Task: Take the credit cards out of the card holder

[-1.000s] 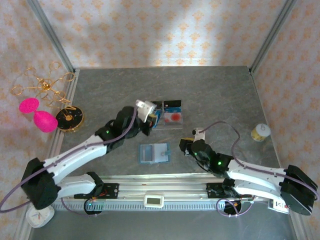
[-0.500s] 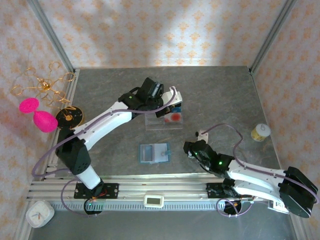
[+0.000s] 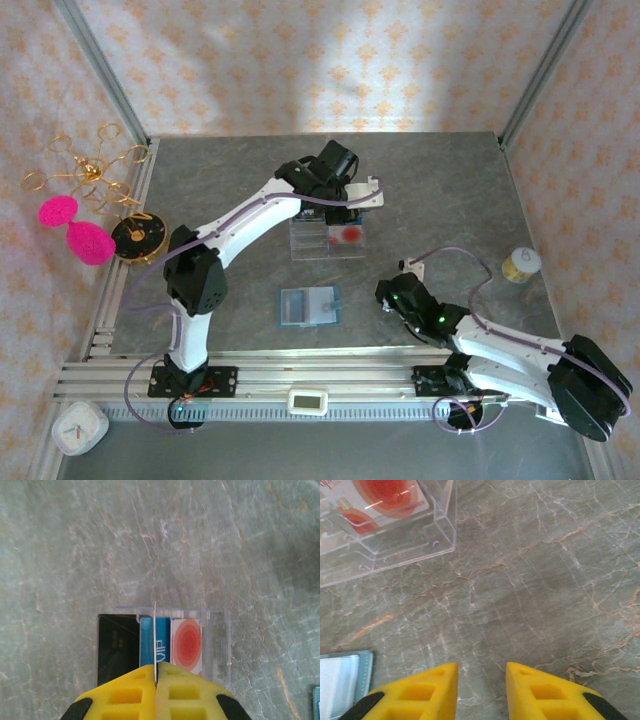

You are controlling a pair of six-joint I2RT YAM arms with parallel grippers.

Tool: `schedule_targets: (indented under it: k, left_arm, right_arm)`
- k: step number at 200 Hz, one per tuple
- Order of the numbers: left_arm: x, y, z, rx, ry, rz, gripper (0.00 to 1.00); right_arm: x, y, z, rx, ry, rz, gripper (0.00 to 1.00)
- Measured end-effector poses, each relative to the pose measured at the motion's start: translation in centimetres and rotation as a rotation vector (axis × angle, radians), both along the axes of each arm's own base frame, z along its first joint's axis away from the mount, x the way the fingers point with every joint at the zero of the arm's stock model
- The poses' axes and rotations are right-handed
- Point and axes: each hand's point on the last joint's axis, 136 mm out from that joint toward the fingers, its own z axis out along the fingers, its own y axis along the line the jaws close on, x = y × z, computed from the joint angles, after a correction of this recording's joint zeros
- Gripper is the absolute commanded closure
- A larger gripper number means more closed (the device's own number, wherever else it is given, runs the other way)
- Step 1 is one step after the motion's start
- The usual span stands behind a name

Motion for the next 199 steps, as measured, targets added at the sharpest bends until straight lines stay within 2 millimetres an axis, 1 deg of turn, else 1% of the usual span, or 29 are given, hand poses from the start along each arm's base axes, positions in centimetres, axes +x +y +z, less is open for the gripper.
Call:
schedule_targets:
  k: [21, 38, 100, 142, 179, 199]
  left_arm:
    - [0.2, 0.0, -1.6, 0.030, 0.021, 0.005, 1.00]
    - [0.4, 0.0, -2.2, 0.043, 0.027, 0.006, 1.00]
    - [0.9, 0.2, -2.3, 0.064, -0.002, 0.020, 1.00]
    - [0.9, -0.1, -2.4, 0.068, -0.013, 0.017, 1.00]
    - [1.2, -0.1, -2.9, 0.076, -0.018, 0.020, 1.00]
    - [1.5, 0.0, -3.4, 0.089, -0.021, 0.028, 1.00]
  right_arm:
    - [0.0, -0.1, -0.5, -0.017, 0.017, 0.003, 0.71]
    - [0.0, 0.0, -0.7, -0.024, 0.027, 0.008, 0.71]
    - [-0.1, 0.0, -1.0, -0.032, 0.035, 0.014, 0.71]
    - [0.0, 0.0, -1.0, -0.031, 0.036, 0.011, 0.71]
    - [0.0, -0.1, -1.0, -0.033, 0.036, 0.010, 0.71]
    - [0.1, -0.2, -1.0, -0.032, 0.035, 0.007, 0.71]
